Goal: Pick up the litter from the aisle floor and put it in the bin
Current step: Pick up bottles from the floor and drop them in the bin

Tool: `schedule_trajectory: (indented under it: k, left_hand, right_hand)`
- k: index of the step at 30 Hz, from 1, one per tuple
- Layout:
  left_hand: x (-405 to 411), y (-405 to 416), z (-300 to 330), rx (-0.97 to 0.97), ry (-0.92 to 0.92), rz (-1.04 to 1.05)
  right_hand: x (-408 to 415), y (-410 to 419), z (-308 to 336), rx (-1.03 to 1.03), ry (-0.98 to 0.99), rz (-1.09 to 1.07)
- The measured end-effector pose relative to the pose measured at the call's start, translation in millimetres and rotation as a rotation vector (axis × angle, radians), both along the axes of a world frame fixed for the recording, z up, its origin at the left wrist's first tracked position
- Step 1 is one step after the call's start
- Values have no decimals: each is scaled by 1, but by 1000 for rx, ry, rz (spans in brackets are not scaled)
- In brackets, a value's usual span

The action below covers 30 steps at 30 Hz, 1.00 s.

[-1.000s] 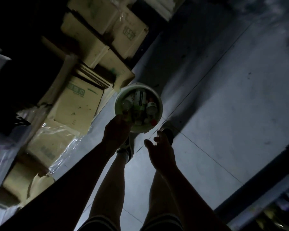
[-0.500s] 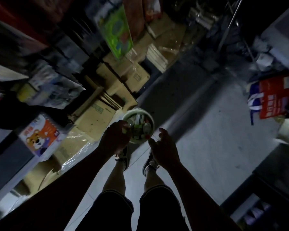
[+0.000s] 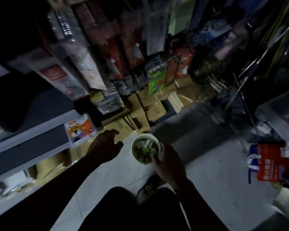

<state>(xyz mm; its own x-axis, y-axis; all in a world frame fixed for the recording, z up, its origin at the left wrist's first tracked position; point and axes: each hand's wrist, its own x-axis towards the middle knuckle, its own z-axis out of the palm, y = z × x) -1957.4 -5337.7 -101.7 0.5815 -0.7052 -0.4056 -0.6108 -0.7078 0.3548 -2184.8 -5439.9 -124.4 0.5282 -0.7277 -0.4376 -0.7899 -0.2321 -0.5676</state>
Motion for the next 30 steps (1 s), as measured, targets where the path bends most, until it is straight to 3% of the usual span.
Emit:
schedule_trajectory:
  k: [7, 14, 22, 30]
  left_hand:
    - [13, 88, 36, -85, -52, 187]
    - [-4, 242, 57, -110, -100, 461]
    - [-60, 422, 80, -89, -129, 852]
    - [-146, 550, 100, -93, -177, 1240]
  right_hand:
    - [50, 48, 25, -71, -7, 266]
    - [96, 136, 56, -116, -18, 599]
    - [119, 260, 81, -178, -17, 1005]
    - [129, 384, 91, -188, -28, 1352]
